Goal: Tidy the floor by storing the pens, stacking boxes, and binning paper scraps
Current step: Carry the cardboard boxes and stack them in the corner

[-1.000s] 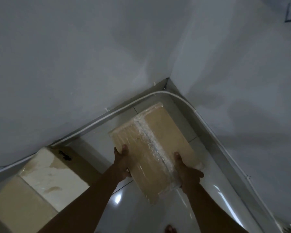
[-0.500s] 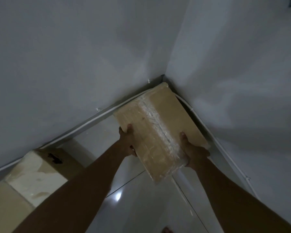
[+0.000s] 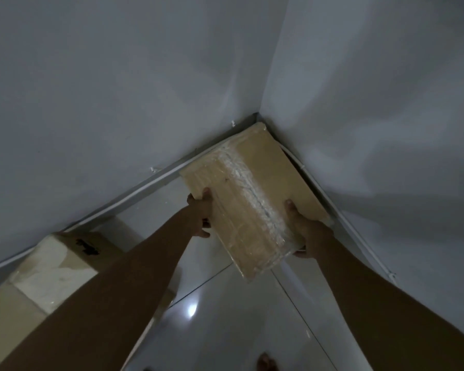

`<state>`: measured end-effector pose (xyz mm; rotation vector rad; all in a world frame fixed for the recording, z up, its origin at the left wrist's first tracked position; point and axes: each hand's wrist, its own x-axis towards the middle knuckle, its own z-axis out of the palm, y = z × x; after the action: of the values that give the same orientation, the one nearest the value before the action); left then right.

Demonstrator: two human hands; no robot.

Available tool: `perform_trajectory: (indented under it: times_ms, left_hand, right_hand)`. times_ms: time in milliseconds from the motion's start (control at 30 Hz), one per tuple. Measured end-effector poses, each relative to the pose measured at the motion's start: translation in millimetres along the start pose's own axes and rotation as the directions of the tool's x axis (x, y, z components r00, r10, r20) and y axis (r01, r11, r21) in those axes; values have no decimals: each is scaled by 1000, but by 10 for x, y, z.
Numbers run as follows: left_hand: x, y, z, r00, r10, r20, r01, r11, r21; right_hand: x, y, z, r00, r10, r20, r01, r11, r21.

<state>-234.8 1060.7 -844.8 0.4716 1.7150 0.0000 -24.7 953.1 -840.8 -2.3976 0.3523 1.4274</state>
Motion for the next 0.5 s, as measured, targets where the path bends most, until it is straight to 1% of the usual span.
perform_trajectory:
  times_ms: [33,100,167,233,267,300,367,400,467,500]
  left_hand:
    - [-19,14,13,999,4,-32,-3,999,37]
    - [-92,53,26,996,23,-84,-13,993,118]
    - [-202,84,3,995,39,-97,-21,983,183]
    - [-362,115,-99,992,91,-89,-66,966,249]
    - [-480,129,-169,988,136,-78,-108,951,290]
    - [-612,120,-239,982,177,-68,-146,934,325]
    - [-899,21,-393,969,240,-63,-203,913,353]
    - [-1057,28,-495,971,230,-61,-196,920,340]
    - [-1400,107,-657,972,220,-85,-189,943,275]
    - [-1633,83,-793,961,256,-103,-228,948,222]
  right_hand:
    - [9,1,-29,1000,-2,21,2,1000,-15]
    - [20,17,-71,998,-64,12,65,997,-34]
    - [-9,21,-100,989,-124,-77,120,991,-51]
    - [-170,25,-155,972,-168,-163,156,984,-80]
    - [-270,32,-185,962,-206,-176,186,975,-122]
    - [-367,33,-215,953,-246,-175,210,957,-200]
    - [-654,62,-292,934,-332,-134,252,876,-410]
    - [-829,69,-335,921,-377,-100,282,822,-495]
    - [-1221,38,-428,888,-459,-26,360,729,-582]
    - [-1471,31,-491,872,-489,-1,394,704,-591]
